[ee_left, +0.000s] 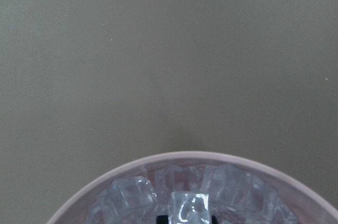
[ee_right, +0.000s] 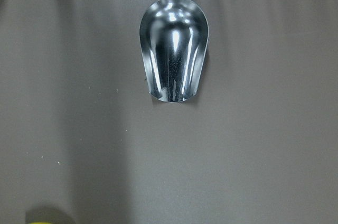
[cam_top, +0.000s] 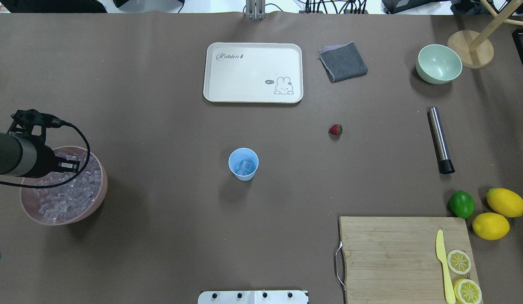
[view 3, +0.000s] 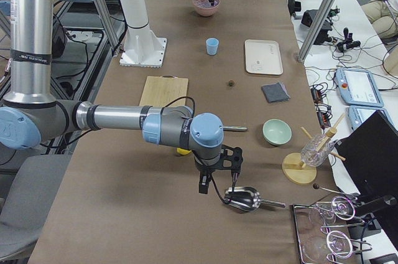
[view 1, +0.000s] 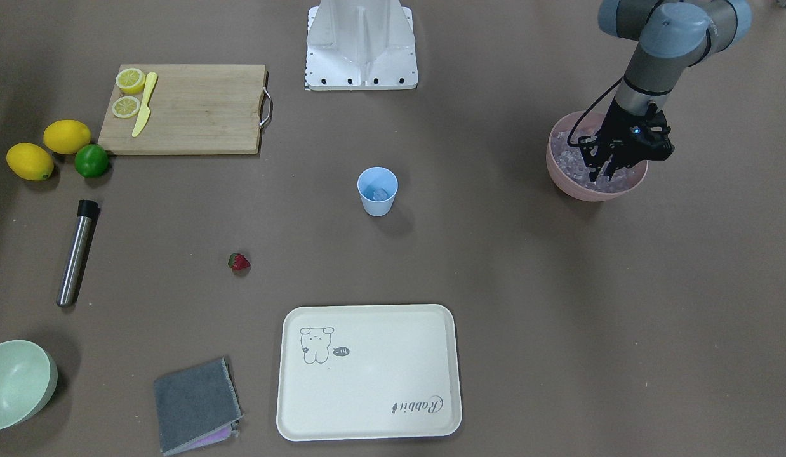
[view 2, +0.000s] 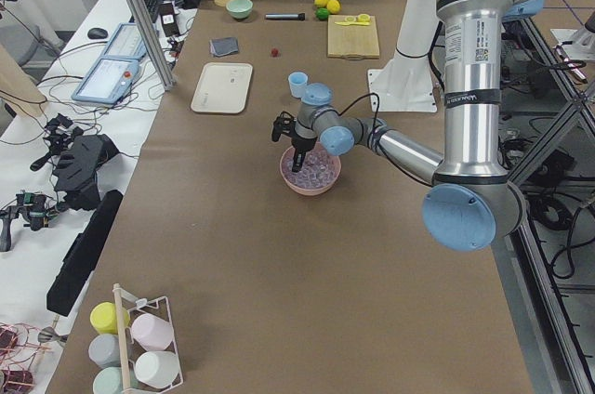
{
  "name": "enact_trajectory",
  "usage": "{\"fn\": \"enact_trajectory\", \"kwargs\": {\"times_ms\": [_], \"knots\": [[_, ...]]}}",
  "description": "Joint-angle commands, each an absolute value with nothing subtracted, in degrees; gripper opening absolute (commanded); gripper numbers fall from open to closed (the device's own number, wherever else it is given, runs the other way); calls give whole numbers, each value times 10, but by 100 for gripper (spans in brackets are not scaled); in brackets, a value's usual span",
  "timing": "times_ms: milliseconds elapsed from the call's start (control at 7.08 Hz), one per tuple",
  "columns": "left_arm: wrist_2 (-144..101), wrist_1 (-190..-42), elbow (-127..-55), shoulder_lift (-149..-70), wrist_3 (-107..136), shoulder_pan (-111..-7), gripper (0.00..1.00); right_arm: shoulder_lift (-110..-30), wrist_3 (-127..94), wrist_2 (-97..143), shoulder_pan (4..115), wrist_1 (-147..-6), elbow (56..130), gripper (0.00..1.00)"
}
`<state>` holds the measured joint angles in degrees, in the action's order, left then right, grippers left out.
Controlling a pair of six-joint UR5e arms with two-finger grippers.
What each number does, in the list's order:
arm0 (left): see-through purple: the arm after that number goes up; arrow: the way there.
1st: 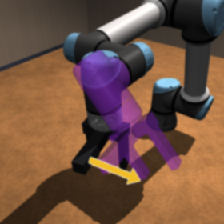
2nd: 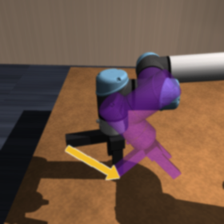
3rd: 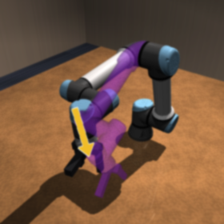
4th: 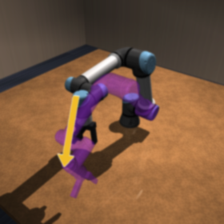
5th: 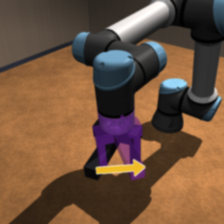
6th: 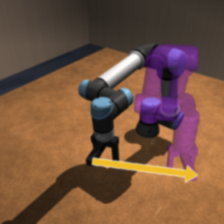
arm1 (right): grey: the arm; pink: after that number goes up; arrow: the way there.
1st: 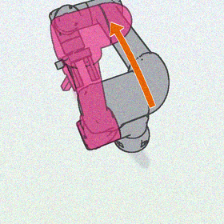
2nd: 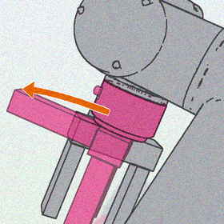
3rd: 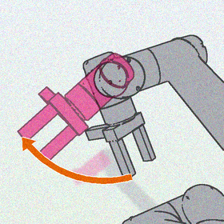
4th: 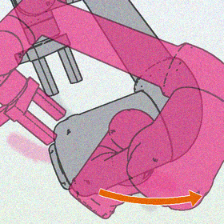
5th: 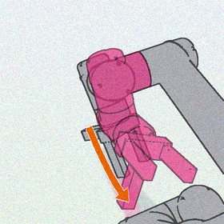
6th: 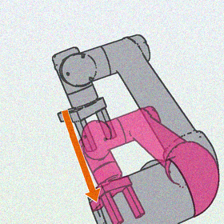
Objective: Mash ice and strawberries in cup
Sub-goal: 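Grasp a third ice cube with the left gripper and lift, then carry the ice cube over the blue cup and open the left gripper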
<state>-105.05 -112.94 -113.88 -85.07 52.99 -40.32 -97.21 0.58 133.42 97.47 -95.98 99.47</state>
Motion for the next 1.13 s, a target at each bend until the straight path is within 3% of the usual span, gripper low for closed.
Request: {"fn": "enact_trajectory", "kwargs": {"times_ms": [0, 424, 988], "knots": [[-1055, -1129, -1189, -806, 507, -414, 0, -972, 6, 1334, 975, -960, 995, 100], [-1115, -1129, -1252, -822, 518, -466, 0, -973, 6, 1335, 975, -960, 997, 100], [-1103, -1082, -1178, -1076, 681, -391, 0, -973, 6, 1335, 975, -961, 997, 100]]}}
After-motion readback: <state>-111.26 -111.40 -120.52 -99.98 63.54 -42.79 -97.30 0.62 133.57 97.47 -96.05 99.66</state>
